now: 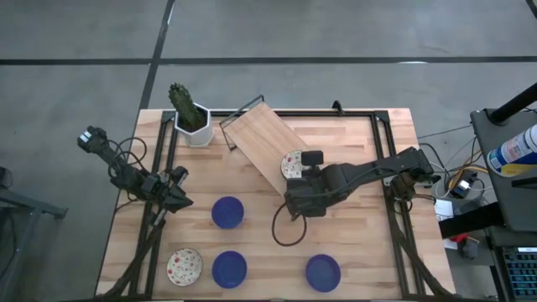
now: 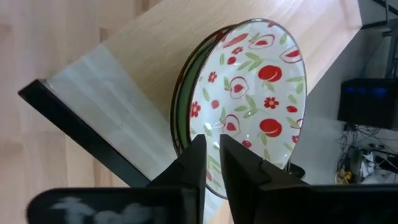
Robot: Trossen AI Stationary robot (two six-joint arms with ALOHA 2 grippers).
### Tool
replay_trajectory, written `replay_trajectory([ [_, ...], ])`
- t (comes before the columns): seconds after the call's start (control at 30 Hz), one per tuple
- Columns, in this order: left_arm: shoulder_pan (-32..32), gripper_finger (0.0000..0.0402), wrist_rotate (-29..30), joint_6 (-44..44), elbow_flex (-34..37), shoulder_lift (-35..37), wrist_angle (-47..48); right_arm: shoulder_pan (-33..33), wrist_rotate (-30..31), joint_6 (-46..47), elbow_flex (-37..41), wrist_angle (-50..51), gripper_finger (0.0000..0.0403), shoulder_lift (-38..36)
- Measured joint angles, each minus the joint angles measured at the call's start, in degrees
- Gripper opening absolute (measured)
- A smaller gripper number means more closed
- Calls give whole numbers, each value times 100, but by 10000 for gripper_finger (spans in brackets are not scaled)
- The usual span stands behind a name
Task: Pick & Place Mini bowls
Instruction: Stack the top white patterned bowl on the other white patterned bowl on the shelf, then stack the white patterned bowl on the other white patterned bowls on the shelf
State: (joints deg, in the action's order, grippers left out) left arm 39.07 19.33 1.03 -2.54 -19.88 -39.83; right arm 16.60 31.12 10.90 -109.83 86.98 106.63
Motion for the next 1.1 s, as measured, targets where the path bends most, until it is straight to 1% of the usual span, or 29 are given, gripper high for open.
replay_trajectory([
  [0.17,1,0,1,14,0,0,2,0,43,-39,-31,7,24,0],
  [0.33,2,0,0,-79,2,-28,24,14,58,-54,-355,4,19,-17],
  [0.53,2,2,-21,-442,0,-125,19,117,58,72,-726,-103,22,-24],
  [0.6,2,11,-42,-551,-21,-253,22,172,60,98,-789,-181,22,-26],
  [0.67,0,29,-42,-634,-105,-458,26,249,60,90,-816,-300,22,-26],
  [0.83,4,90,-42,-865,-527,-1087,33,476,54,190,-835,-391,22,-27],
  [0.9,13,107,-41,-922,-792,-1315,193,604,56,275,-819,-394,22,-28],
  [0.97,20,116,-4,-1134,-1116,-1557,643,787,56,330,-812,-427,22,-28],
  [1.1,40,119,127,-1527,-1877,-2144,1685,1233,78,374,-812,-738,22,-28],
])
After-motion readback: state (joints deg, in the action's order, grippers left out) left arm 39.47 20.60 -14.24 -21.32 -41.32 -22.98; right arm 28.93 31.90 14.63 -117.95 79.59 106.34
